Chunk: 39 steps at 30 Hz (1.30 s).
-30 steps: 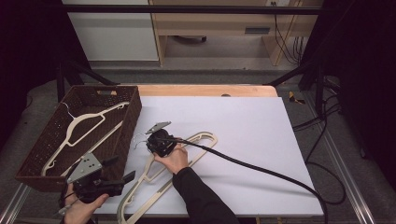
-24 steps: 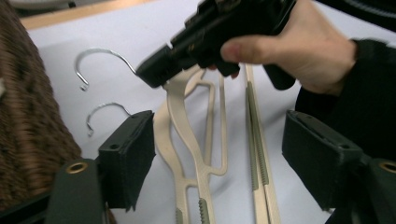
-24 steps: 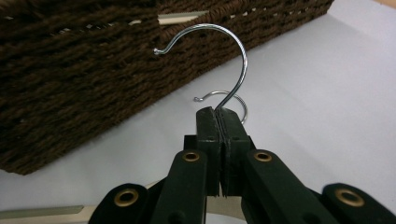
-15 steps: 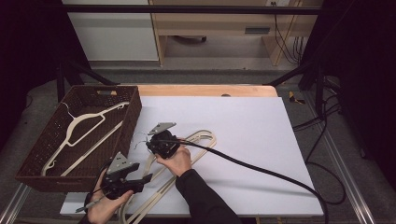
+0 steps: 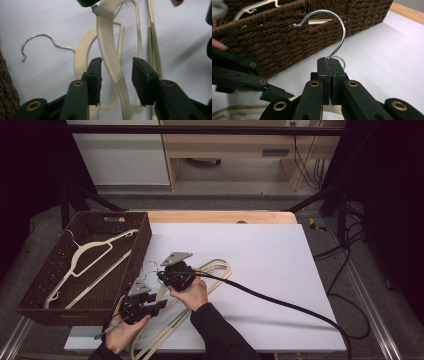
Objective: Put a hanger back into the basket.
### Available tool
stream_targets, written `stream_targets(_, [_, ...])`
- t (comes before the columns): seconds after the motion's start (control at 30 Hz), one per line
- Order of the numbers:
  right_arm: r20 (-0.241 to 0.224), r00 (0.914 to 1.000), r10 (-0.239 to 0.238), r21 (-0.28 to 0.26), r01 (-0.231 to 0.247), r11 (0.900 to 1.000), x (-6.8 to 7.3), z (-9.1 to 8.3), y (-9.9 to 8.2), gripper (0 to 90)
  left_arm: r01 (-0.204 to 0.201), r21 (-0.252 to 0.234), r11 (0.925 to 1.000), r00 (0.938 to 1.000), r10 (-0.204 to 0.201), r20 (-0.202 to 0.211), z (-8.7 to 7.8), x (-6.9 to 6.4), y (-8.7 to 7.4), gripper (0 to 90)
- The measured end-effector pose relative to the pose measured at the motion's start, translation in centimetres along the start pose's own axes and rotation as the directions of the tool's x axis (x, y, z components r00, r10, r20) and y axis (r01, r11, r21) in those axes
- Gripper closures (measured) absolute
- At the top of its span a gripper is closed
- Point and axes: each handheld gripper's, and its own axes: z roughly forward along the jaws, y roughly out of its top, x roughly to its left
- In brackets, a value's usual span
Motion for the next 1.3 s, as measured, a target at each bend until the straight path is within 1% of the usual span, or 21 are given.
stream_targets(0.03, [-0.005, 1.0000, -0.001, -0.010, 0.001, 0.9999, -0.1, -0.2, 0.0, 89.1, 0.003, -0.003, 1.0000, 1.0000, -0.003, 0.005, 0.0, 0.1, 0.0, 65.6])
stream_targets(0.2, [-0.004, 1.0000, -0.009, -0.020, 0.008, 0.9998, 0.0, -0.7, 0.0, 89.1, 0.026, -0.016, 0.9995, 0.9989, -0.026, 0.038, 0.1, 0.2, 0.0, 74.0])
stream_targets(0.3, [-0.003, 0.9999, -0.013, -0.032, 0.012, 0.9994, 0.1, -1.1, 0.0, 89.0, 0.048, -0.031, 0.9984, 0.9972, -0.046, 0.059, -0.1, 0.3, 0.0, 75.5])
stream_targets(0.43, [0.000, 0.9998, -0.019, -0.048, 0.019, 0.9987, 0.1, -2.0, 0.1, 88.7, 0.068, -0.054, 0.9962, 0.9959, -0.065, 0.063, -0.5, 0.1, 0.1, 77.8])
stream_targets(0.53, [-0.005, 0.9994, -0.034, -0.065, 0.034, 0.9973, 0.2, -2.9, 0.1, 88.0, 0.081, -0.065, 0.9946, 0.9941, -0.076, 0.078, -0.9, -0.2, 0.2, 79.6])
stream_targets(0.57, [0.001, 0.9992, -0.040, -0.065, 0.040, 0.9971, 0.3, -3.3, 0.1, 86.2, 0.084, -0.070, 0.9940, 0.9935, -0.078, 0.083, -1.0, -0.3, 0.2, 80.2])
stream_targets(0.63, [0.013, 0.9981, -0.060, -0.085, 0.061, 0.9945, 0.3, -4.1, 0.0, 81.4, 0.090, -0.084, 0.9924, 0.9922, -0.082, 0.095, -1.2, -0.6, 0.3, 81.5])
stream_targets(0.7, [0.007, 0.9976, -0.069, -0.099, 0.070, 0.9926, 0.2, -4.9, -0.2, 77.6, 0.097, -0.094, 0.9908, 0.9904, -0.087, 0.108, -1.4, -0.9, 0.4, 83.1])
stream_targets(0.73, [-0.001, 0.9981, -0.062, -0.100, 0.062, 0.9931, 0.2, -5.4, -0.4, 74.3, 0.096, -0.097, 0.9906, 0.9900, -0.085, 0.113, -1.5, -1.1, 0.4, 83.5])
stream_targets(0.8, [0.002, 0.9970, -0.077, -0.113, 0.077, 0.9907, 0.0, -6.5, -0.8, 69.6, 0.096, -0.107, 0.9896, 0.9867, -0.081, 0.141, -1.7, -1.4, 0.5, 84.7])
stream_targets(0.83, [-0.005, 0.9970, -0.077, -0.123, 0.076, 0.9896, -0.1, -7.1, -1.0, 67.7, 0.094, -0.109, 0.9896, 0.9858, -0.077, 0.149, -1.8, -1.5, 0.6, 85.4])
stream_targets(0.9, [-0.019, 0.9971, -0.074, -0.145, 0.071, 0.9870, -0.4, -8.4, -1.4, 63.8, 0.090, -0.117, 0.9890, 0.9856, -0.072, 0.153, -2.0, -2.0, 0.8, 86.0])
stream_targets(0.93, [-0.022, 0.9973, -0.069, -0.158, 0.065, 0.9853, -0.4, -9.1, -1.6, 63.1, 0.073, -0.112, 0.9910, 0.9872, -0.056, 0.149, -2.2, -2.1, 0.9, 86.1])
stream_targets(0.97, [-0.022, 0.9973, -0.070, -0.162, 0.066, 0.9845, -0.6, -9.8, -1.9, 62.0, 0.069, -0.111, 0.9914, 0.9877, -0.052, 0.148, -2.4, -2.4, 1.0, 86.1])
stream_targets(1.0, [-0.021, 0.9974, -0.069, -0.165, 0.064, 0.9842, -0.7, -10.5, -2.2, 60.2, 0.060, -0.113, 0.9918, 0.9877, -0.042, 0.150, -2.5, -2.7, 1.2, 86.2])
stream_targets(1.03, [-0.020, 0.9979, -0.061, -0.169, 0.057, 0.9840, -1.0, -11.5, -2.6, 58.1, 0.061, -0.113, 0.9918, 0.9864, -0.042, 0.159, -2.6, -2.8, 1.3, 86.2])
stream_targets(1.1, [-0.008, 0.9981, -0.060, -0.170, 0.058, 0.9837, -1.4, -12.5, -3.1, 54.9, 0.063, -0.113, 0.9916, 0.9832, -0.042, 0.178, -2.9, -3.1, 1.6, 86.2])
stream_targets(1.13, [0.006, 0.9985, -0.054, -0.177, 0.055, 0.9828, -1.6, -13.2, -3.5, 52.1, 0.051, -0.115, 0.9921, 0.9828, -0.029, 0.182, -3.1, -3.3, 1.8, 86.2])
stream_targets(1.2, [0.038, 0.9980, -0.051, -0.192, 0.057, 0.9798, -2.2, -14.5, -4.2, 44.6, 0.035, -0.125, 0.9916, 0.9830, -0.012, 0.183, -3.6, -3.6, 2.4, 86.2])
stream_targets(1.27, [0.082, 0.9961, -0.034, -0.218, 0.051, 0.9747, -3.0, -16.0, -5.1, 40.4, 0.016, -0.138, 0.9903, 0.9838, 0.009, 0.179, -4.1, -3.8, 3.0, 86.2])
stream_targets(1.3, [0.089, 0.9957, -0.026, -0.226, 0.045, 0.9731, -3.3, -16.5, -5.4, 39.2, 0.004, -0.141, 0.9900, 0.9839, 0.021, 0.177, -4.4, -3.8, 3.4, 86.2])
